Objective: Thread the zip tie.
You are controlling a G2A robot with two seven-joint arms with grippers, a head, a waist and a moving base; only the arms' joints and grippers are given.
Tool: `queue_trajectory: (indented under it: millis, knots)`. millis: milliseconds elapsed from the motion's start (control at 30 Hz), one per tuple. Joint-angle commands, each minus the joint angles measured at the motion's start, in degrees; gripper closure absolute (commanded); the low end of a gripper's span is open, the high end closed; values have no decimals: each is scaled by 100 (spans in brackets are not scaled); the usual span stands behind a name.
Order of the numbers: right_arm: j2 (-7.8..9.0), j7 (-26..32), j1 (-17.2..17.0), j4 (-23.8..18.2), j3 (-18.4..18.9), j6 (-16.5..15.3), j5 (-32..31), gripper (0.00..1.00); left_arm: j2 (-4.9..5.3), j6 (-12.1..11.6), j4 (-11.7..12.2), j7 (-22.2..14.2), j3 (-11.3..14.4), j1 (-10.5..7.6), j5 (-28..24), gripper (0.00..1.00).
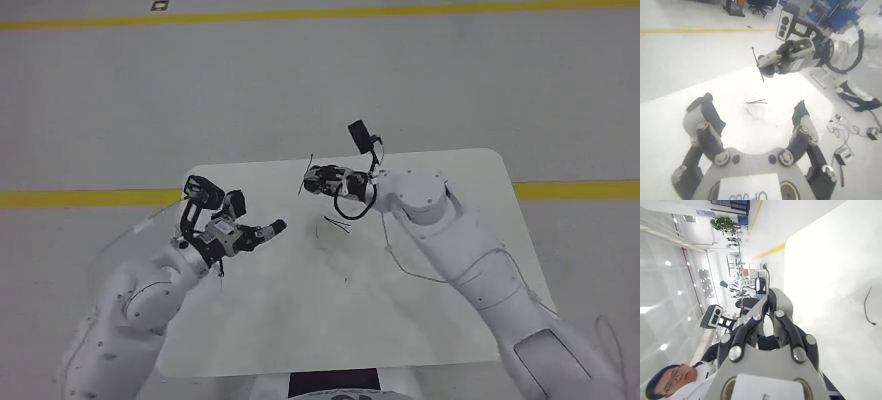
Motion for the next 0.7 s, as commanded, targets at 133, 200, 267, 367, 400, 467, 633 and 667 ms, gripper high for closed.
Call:
queue_trajectory:
  millis: [133, 200, 267, 367, 400, 467, 633, 667]
  knots:
    - [-3, 205, 387, 373, -141, -1, -8, 100, 434, 0, 196, 1046, 565, -97, 1485, 0]
    - [-16, 305, 502, 581, -197, -1, 243, 100, 594, 0, 319, 1510, 738, -172, 2103, 0]
    - [-17, 287, 531, 593, -199, -1, 252, 100, 616, 0, 349, 1566, 760, -181, 2203, 0]
    - [-17, 287, 531, 593, -199, -1, 252, 100, 616, 0, 349, 1566, 760, -181, 2203, 0]
    - [-17, 287, 531, 593, -199, -1, 252, 100, 616, 0, 349, 1566, 760, -181, 2203, 0]
    - [-17, 287, 531, 593, -199, -1, 252, 100, 616, 0, 349, 1566, 760, -181, 2203, 0]
    - [-46, 210, 506, 812, -254, -1, 449, 100, 601, 2, 530, 1895, 870, -327, 2720, 0]
    - [-56, 170, 529, 854, -277, -1, 490, 100, 599, 0, 558, 1961, 920, -341, 2840, 0]
